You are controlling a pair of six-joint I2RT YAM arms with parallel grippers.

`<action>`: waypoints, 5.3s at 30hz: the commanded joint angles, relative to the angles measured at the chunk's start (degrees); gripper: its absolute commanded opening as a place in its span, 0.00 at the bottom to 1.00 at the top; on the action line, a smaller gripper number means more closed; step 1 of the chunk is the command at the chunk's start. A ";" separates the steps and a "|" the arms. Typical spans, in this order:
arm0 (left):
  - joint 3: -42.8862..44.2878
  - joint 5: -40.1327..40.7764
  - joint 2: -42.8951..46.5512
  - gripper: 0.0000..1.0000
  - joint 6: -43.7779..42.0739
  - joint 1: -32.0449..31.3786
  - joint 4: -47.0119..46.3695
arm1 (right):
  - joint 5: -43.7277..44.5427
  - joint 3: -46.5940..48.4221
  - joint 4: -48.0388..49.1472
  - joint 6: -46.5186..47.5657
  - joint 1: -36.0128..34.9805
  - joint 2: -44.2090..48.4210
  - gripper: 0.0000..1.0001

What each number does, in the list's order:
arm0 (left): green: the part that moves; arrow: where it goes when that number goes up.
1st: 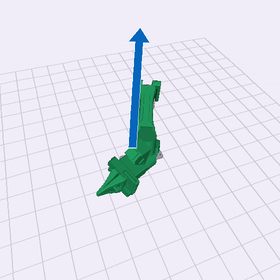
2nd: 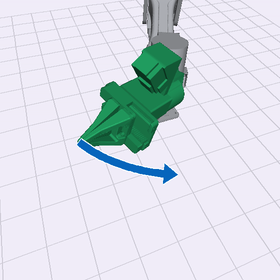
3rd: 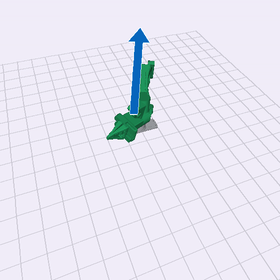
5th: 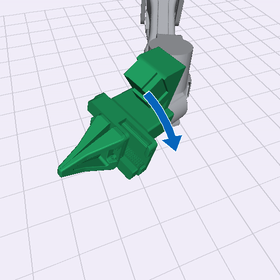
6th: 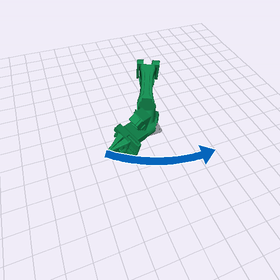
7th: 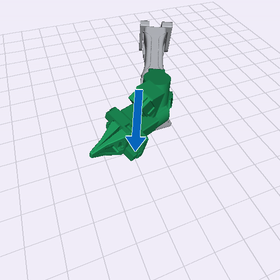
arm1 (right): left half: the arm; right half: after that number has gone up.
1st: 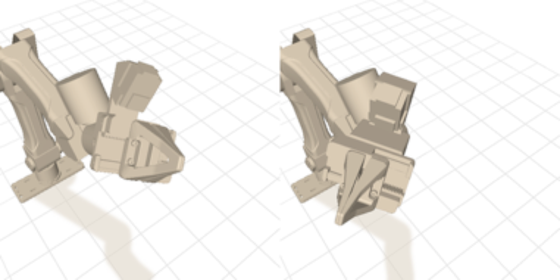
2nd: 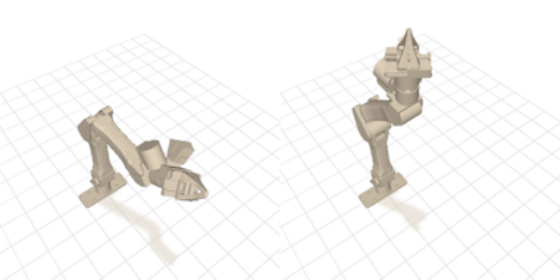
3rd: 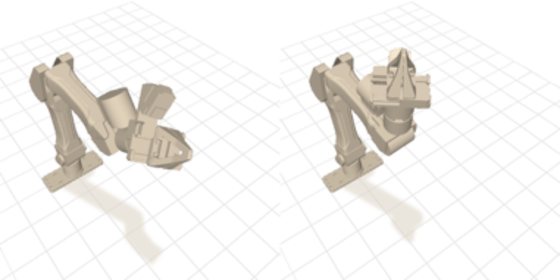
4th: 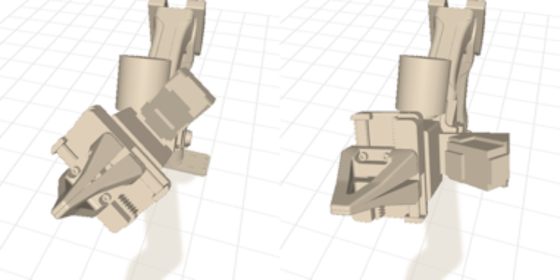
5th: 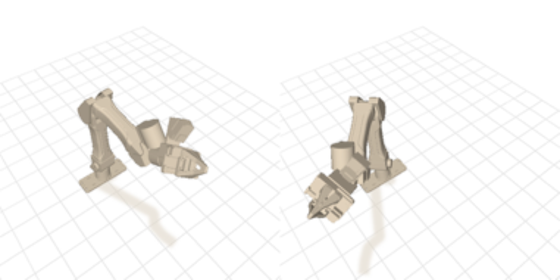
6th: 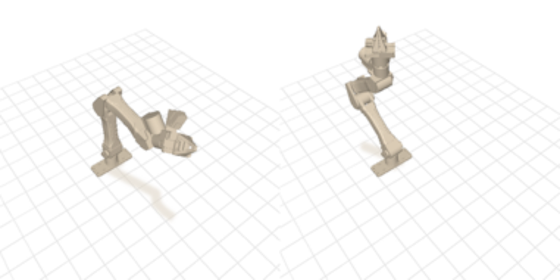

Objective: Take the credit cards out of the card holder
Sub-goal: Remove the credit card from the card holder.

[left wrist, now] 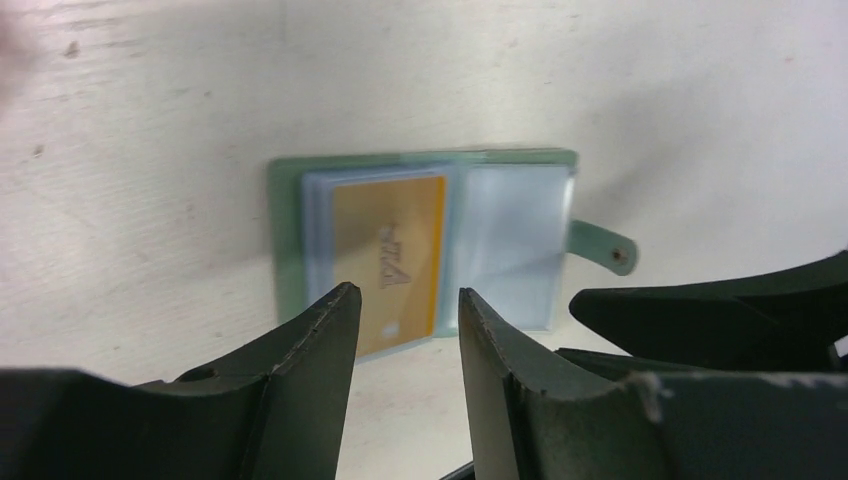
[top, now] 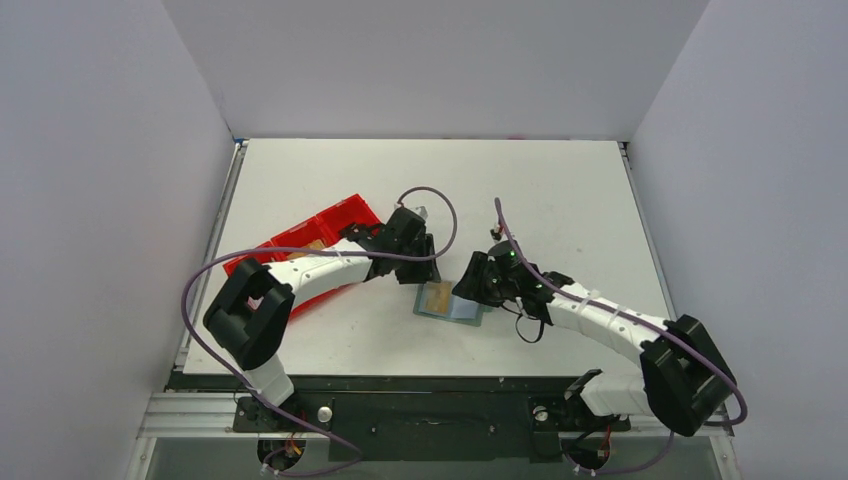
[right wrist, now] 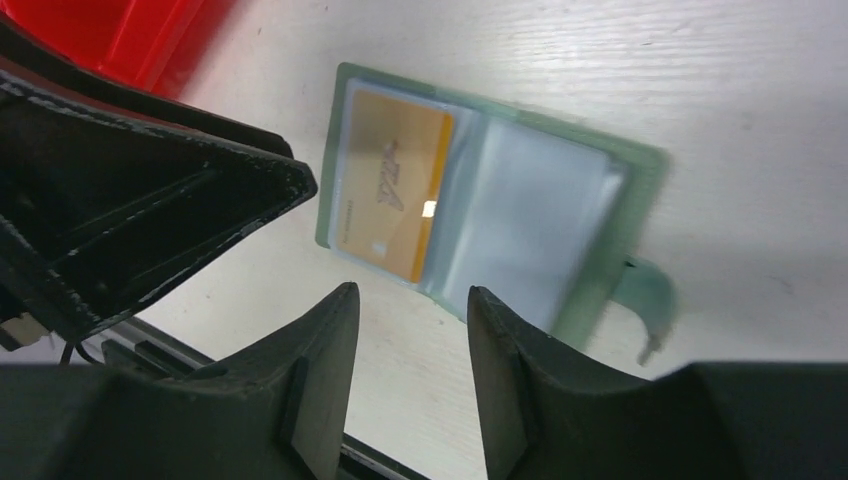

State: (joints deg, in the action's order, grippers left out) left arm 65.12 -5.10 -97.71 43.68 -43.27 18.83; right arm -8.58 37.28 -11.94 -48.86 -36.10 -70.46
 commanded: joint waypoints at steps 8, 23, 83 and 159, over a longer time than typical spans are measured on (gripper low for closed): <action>-4.72 0.62 0.49 0.31 -1.60 1.25 0.01 | -4.34 3.09 15.51 -5.92 -2.22 -13.86 0.38; -6.45 0.62 -3.30 0.09 -0.19 0.38 -3.09 | -5.40 1.25 21.69 -6.49 0.41 -20.77 0.36; -4.65 3.48 -7.70 0.05 1.62 0.42 0.19 | -14.42 -5.03 32.10 -9.01 4.10 -17.81 0.23; -7.15 3.48 -7.73 0.00 -1.58 2.22 2.85 | -9.22 -4.51 25.38 -3.21 3.79 -14.96 0.24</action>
State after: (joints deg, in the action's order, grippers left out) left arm 59.77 -6.31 -102.78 45.10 -41.80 17.47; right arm -15.94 32.86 8.34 -50.43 -32.62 -86.87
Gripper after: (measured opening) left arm 0.003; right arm 0.216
